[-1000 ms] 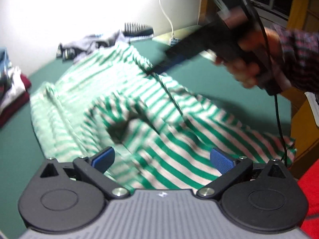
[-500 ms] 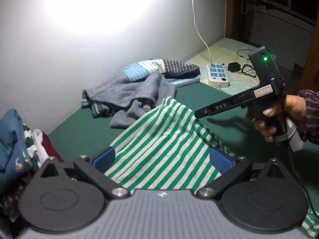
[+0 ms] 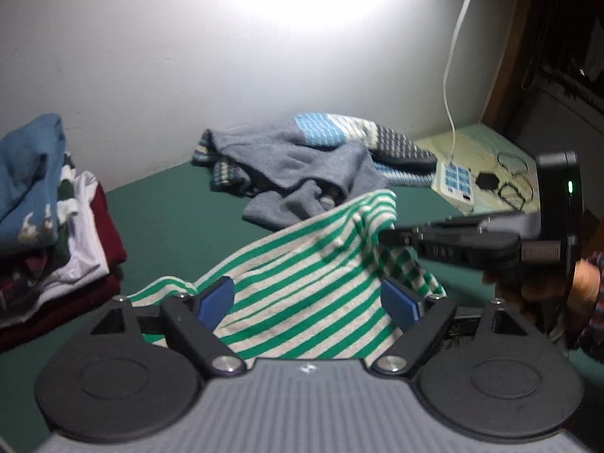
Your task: Fold clothes
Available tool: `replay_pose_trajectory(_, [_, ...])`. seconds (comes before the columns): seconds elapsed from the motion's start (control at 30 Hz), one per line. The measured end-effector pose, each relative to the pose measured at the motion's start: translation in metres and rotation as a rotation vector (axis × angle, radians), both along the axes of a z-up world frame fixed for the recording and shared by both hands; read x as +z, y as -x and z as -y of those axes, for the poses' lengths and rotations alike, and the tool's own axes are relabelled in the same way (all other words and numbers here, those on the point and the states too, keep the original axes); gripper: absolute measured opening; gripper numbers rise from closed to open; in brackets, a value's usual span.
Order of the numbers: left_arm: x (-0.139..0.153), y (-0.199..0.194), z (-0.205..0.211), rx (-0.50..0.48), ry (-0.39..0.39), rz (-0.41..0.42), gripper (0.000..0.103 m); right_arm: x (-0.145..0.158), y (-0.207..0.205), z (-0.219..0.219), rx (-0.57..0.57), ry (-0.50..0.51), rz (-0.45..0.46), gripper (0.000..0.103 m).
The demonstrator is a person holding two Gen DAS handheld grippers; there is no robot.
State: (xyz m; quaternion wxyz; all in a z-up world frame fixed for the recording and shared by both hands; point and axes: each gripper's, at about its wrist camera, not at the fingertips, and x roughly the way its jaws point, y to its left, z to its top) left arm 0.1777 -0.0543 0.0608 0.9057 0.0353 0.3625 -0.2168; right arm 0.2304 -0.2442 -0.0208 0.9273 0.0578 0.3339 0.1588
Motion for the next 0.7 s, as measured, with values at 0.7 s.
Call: replay_pose_trajectory(0.7, [-0.058,-0.057,0.027,-0.075,0.126,-0.171,0.099,0.012,0.069,0.025,0.077,-0.053,-0.105,0.035])
